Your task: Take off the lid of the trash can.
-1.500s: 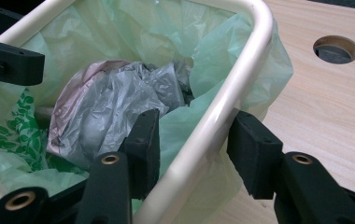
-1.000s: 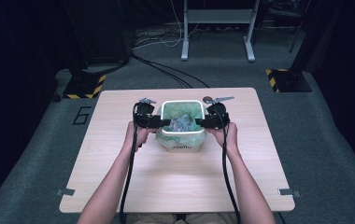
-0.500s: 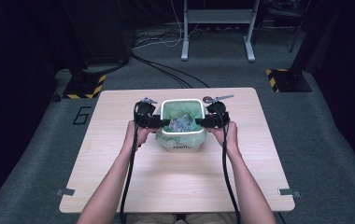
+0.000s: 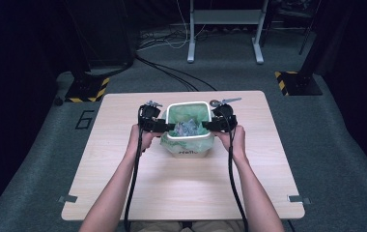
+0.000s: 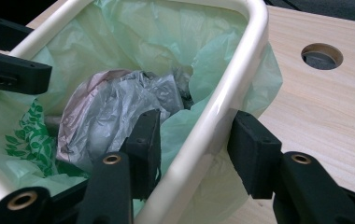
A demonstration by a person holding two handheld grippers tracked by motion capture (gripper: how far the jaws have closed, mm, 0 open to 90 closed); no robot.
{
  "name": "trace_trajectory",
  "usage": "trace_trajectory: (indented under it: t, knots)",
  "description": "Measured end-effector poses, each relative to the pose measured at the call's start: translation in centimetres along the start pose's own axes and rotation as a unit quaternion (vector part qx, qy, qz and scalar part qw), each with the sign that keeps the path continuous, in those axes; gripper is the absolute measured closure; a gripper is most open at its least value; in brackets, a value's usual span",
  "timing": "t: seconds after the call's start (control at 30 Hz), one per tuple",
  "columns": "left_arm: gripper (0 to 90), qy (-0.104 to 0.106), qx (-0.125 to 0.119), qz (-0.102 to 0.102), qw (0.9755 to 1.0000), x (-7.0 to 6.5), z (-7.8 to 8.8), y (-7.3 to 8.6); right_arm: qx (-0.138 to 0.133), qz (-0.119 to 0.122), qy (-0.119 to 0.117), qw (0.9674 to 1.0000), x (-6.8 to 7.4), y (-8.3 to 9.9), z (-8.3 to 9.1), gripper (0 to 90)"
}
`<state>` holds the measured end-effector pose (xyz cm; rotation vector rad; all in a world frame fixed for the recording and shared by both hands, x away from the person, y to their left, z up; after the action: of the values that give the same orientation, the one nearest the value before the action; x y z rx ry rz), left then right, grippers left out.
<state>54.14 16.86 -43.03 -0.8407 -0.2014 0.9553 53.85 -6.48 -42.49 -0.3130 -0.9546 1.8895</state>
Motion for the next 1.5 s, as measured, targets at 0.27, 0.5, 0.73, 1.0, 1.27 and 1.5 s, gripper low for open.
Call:
trace_trajectory:
  t: [0.27, 0.5, 0.73, 1.0, 1.27, 1.5]
  knots:
    - [52.5, -0.017, -0.016, -0.010, 0.9997, -0.4, 0.4, -0.3, -0.002, -0.003, -0.002, 1.0000, -0.1, 0.1, 0.1, 56.8]
    - [53.1, -0.016, -0.017, -0.001, 0.9997, -0.6, 1.0, -0.6, -0.003, -0.012, -0.004, 0.9999, -0.1, 0.0, 0.3, 57.1]
    - [55.6, -0.022, -0.030, -0.002, 0.9993, -0.8, 1.7, -1.1, -0.014, -0.012, -0.004, 0.9998, 0.3, -0.6, 1.1, 58.1]
    - [57.1, -0.024, -0.037, -0.002, 0.9990, -1.1, 2.4, -1.6, -0.022, -0.023, -0.004, 0.9995, 0.2, -1.1, 1.8, 65.0]
    - [57.1, -0.024, -0.037, -0.004, 0.9990, -1.4, 2.7, -1.5, -0.030, -0.059, -0.025, 0.9975, -0.1, -0.9, 1.8, 68.0]
    - [57.3, -0.026, -0.046, -0.014, 0.9985, -2.1, 3.9, -2.1, -0.038, -0.072, -0.036, 0.9960, -0.2, -1.0, 2.4, 70.2]
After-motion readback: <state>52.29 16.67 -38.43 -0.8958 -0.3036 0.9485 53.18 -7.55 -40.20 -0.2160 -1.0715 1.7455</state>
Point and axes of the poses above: each handheld gripper's, and its own axes: z roughly backward along the jaws, y roughly out of its underside, x roughly to its left, the point moved 4 cm from there along -z, roughly forward along the jaws, and after that the axes turned 1 degree about -z, right-handed, at the moved point
